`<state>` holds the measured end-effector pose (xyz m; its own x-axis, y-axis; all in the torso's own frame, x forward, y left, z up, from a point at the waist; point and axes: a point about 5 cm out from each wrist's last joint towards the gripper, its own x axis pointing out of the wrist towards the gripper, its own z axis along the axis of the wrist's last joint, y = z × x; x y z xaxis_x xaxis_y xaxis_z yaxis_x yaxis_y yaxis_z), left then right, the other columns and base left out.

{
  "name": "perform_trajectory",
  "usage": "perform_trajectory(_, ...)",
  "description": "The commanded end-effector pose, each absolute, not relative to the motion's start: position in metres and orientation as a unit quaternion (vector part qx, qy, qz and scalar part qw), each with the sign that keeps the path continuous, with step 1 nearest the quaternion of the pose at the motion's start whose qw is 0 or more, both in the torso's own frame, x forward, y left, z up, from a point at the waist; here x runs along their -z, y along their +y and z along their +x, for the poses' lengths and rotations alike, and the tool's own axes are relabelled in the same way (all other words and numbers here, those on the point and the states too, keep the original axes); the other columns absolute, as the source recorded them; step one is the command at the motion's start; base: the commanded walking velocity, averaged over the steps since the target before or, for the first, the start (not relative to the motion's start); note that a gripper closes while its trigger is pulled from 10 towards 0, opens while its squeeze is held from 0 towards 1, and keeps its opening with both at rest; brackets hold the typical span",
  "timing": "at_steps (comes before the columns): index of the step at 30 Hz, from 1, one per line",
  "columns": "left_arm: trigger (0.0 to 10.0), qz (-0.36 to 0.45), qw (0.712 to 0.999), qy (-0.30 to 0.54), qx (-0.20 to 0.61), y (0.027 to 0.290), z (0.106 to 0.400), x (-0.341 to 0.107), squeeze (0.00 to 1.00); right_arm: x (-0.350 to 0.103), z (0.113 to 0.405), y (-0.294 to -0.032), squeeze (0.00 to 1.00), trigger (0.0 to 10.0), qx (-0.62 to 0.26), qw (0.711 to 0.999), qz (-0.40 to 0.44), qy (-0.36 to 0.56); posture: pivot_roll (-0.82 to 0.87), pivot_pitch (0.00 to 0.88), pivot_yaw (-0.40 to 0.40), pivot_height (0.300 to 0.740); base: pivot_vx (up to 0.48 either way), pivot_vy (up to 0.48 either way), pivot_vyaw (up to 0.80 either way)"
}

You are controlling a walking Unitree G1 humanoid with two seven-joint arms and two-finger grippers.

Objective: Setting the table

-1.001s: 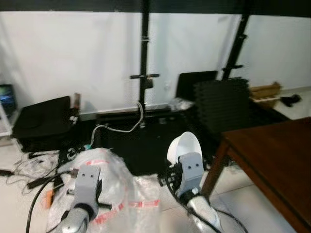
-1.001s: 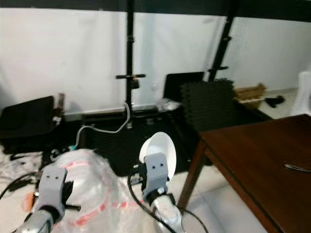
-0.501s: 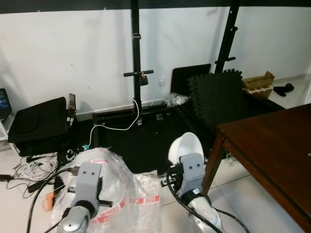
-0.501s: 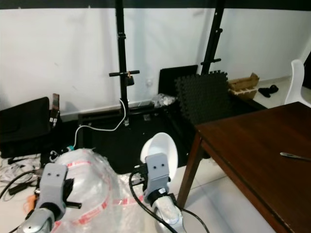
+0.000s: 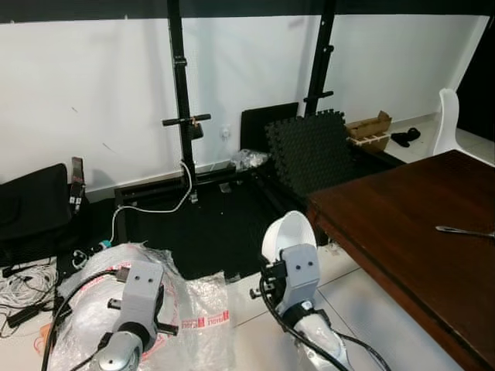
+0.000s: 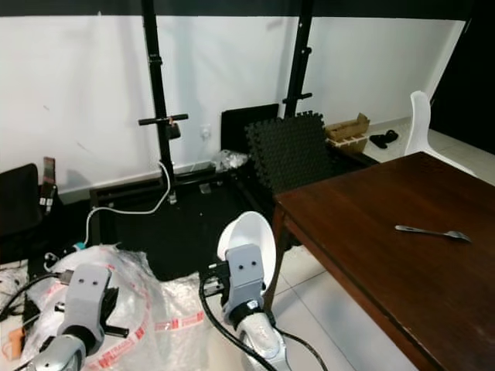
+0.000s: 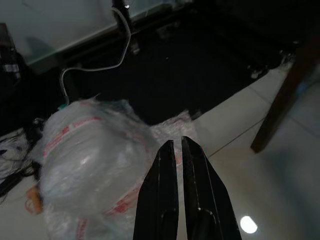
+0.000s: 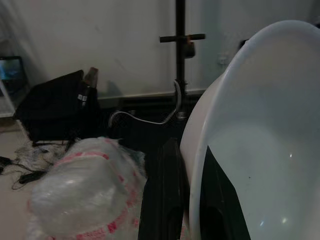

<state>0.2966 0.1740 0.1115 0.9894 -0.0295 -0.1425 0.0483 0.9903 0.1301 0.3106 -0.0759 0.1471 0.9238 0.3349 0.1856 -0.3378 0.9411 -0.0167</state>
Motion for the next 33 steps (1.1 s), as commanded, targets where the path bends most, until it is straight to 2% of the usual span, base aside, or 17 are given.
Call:
perform_trajectory(1, 10.0, 0.057, 0.995, 0.08, 0.013, 0.1757, 0.2948, -0.1068, 0.0, -0.1458, 0.3099, -0.0763, 0.0, 10.0, -0.169, 0.981, 0.012, -0.091, 0.03, 0.108, 0.072, 0.74, 0.0, 0.0, 0.0)
perform_trajectory(22, 10.0, 0.051, 0.994, 0.094, 0.004, 0.1772, 0.2948, -0.1041, 0.0, -0.1455, 0.3093, -0.0765, 0.0, 10.0, -0.169, 0.981, 0.012, -0.091, 0.03, 0.111, 0.071, 0.74, 0.0, 0.0, 0.0)
perform_trajectory(29, 10.0, 0.051, 0.994, 0.092, 0.004, 0.1772, 0.2948, -0.1039, 0.0, -0.1453, 0.3092, -0.0765, 0.0, 10.0, -0.17, 0.981, 0.012, -0.09, 0.03, 0.112, 0.07, 0.74, 0.0, 0.456, 0.0)
perform_trajectory(33, 10.0, 0.056, 0.994, 0.09, 0.006, 0.177, 0.295, -0.1046, 0.0, -0.1453, 0.3091, -0.0762, 0.0, 10.0, -0.17, 0.981, 0.012, -0.09, 0.03, 0.112, 0.071, 0.74, 0.0, 0.0, 0.0)
